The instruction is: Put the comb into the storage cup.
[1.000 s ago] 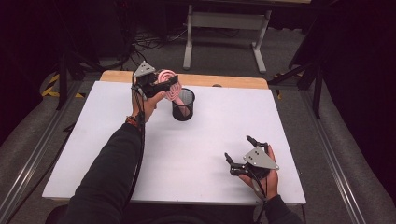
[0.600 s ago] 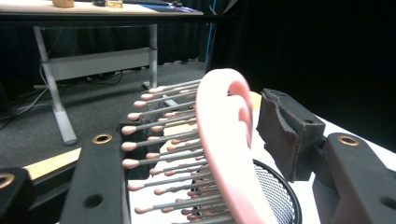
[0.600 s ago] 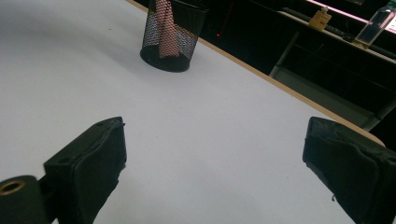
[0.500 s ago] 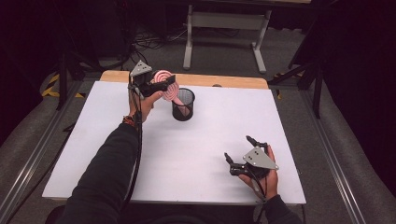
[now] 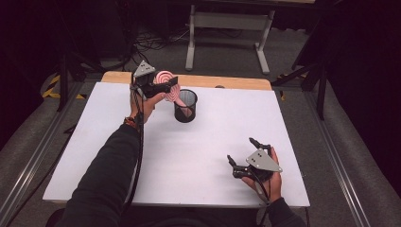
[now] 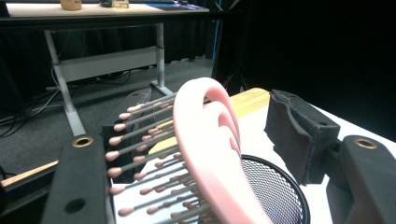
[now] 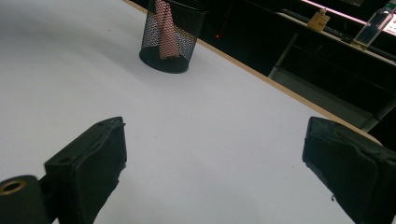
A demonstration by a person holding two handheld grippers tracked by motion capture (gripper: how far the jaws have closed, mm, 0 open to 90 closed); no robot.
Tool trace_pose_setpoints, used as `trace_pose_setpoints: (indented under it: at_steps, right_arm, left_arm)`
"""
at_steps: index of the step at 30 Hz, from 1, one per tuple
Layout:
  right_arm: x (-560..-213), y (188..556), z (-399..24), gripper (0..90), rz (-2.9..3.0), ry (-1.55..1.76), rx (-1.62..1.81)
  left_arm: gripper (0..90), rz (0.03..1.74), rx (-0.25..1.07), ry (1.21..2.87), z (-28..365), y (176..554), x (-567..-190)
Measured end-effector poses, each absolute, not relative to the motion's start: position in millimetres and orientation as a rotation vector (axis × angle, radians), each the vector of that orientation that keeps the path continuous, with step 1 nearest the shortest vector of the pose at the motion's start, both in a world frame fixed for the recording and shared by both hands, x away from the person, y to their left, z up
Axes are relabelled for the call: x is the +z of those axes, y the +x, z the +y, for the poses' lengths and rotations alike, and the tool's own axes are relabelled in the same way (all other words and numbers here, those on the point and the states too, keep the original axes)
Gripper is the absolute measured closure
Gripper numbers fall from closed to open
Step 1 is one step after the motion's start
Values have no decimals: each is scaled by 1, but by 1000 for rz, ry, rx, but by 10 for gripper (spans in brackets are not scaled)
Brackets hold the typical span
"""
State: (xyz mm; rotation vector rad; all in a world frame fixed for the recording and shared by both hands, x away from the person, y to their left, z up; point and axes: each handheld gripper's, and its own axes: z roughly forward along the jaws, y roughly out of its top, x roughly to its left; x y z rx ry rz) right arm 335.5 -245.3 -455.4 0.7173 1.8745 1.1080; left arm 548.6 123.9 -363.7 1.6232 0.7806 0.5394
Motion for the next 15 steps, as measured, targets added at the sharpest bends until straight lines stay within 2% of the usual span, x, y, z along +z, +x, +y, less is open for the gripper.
trace_pose_setpoints:
  at_steps: [9, 15]
  right_arm:
    - [-455, 335, -246, 72, 1867, 716, 1114]
    - [-455, 335, -246, 72, 1868, 717, 1114]
  left_arm:
    - [237, 768, 589, 1613, 124, 544, -356]
    - [208, 749, 617, 1621, 125, 542, -351]
